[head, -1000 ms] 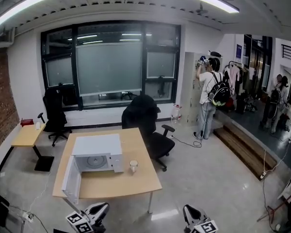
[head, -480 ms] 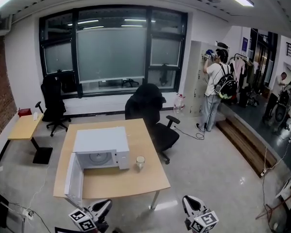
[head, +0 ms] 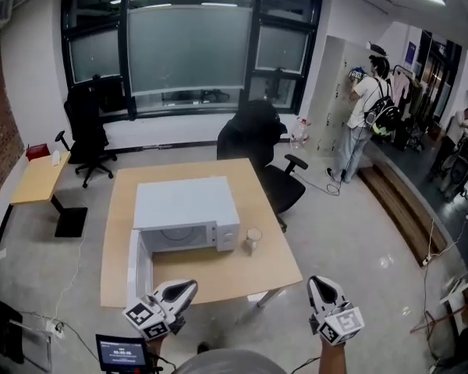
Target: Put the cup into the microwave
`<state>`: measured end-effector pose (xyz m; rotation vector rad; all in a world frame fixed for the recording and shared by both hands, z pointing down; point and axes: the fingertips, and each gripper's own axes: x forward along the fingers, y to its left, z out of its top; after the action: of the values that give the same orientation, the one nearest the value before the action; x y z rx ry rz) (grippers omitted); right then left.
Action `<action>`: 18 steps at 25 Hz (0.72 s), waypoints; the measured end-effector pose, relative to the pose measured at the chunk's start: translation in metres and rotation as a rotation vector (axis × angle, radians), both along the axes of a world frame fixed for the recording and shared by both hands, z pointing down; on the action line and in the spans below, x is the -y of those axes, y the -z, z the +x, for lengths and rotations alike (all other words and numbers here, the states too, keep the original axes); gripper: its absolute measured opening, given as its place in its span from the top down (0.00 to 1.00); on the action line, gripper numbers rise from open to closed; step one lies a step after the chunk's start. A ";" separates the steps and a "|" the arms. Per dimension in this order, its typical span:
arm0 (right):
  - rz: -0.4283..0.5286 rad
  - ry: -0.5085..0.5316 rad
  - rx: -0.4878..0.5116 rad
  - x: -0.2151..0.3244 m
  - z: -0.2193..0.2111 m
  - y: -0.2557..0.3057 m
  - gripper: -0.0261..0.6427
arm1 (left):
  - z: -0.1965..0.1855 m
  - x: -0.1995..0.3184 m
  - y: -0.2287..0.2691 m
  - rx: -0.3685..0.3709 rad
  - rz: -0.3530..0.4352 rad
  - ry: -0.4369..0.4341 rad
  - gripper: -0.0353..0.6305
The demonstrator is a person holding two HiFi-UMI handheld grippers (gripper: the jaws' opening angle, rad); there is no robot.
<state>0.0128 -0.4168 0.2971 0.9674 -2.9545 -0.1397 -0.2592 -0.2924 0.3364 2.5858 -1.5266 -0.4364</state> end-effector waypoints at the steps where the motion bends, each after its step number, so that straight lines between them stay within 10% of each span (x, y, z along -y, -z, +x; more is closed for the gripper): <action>1: 0.041 0.003 -0.029 0.009 -0.014 0.002 0.93 | -0.008 0.010 0.001 0.068 0.031 0.001 0.91; 8: 0.055 0.006 -0.152 0.066 -0.093 -0.029 0.93 | -0.038 0.071 -0.036 0.569 -0.049 0.054 0.92; 18: -0.154 0.055 -0.210 0.154 -0.143 -0.138 0.92 | -0.060 0.103 -0.062 0.540 -0.094 0.097 0.91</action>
<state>-0.1307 -0.5708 0.4349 0.7999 -2.7533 -0.0132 -0.3196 -0.3957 0.3984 2.6930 -1.7681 0.3559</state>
